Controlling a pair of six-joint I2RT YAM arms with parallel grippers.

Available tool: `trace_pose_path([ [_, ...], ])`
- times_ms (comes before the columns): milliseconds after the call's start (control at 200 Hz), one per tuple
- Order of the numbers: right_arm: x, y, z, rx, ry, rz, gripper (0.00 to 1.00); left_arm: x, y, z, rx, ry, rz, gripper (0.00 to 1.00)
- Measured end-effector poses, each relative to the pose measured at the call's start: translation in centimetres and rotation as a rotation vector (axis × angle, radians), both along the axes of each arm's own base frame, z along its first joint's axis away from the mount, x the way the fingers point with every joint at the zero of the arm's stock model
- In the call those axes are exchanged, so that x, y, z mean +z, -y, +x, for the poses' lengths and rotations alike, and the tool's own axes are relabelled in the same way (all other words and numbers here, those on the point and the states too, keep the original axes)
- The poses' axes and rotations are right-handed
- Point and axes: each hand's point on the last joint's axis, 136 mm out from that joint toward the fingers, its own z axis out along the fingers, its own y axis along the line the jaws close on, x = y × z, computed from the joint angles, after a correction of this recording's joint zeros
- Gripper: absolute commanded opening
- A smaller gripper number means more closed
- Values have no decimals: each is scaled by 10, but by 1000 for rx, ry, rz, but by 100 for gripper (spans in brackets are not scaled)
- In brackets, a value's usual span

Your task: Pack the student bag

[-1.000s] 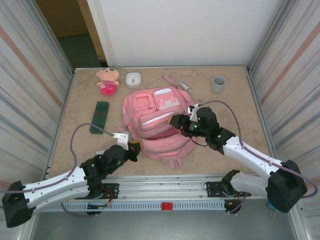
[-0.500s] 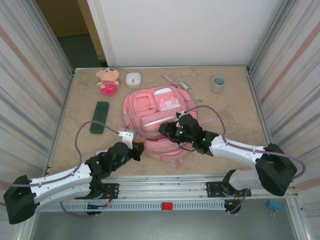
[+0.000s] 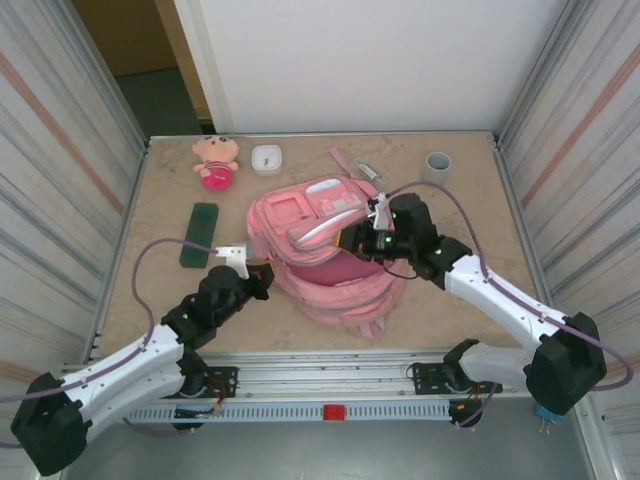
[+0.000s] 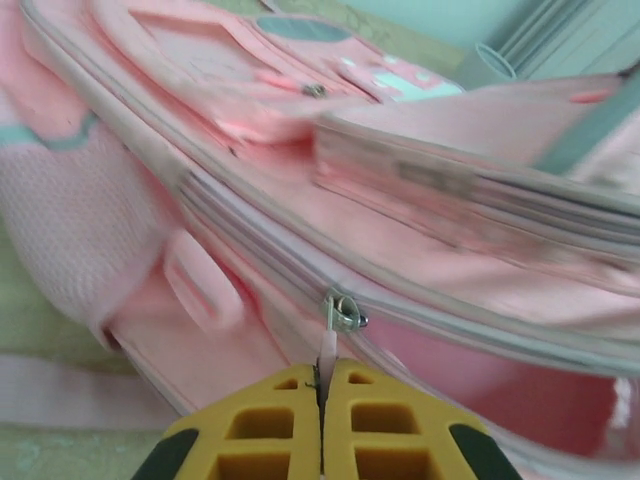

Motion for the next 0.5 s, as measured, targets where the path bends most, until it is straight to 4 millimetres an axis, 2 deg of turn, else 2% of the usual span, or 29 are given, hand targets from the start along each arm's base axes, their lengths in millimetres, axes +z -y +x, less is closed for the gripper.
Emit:
trace_pose_path([
  [90,18,2,-3,54,12,18,2,-3,-13,10,46,-7,9,0],
  [135,24,2,-4,71,18,24,1,-4,-13,12,38,-11,7,0],
  [351,23,4,-3,75,15,17,0,-12,-4,21,1,-17,14,2],
  [401,23,4,-2,71,21,21,0,-14,-4,24,0,-18,16,8],
  [496,20,5,2,52,28,21,3,-13,-6,31,11,-25,24,25],
])
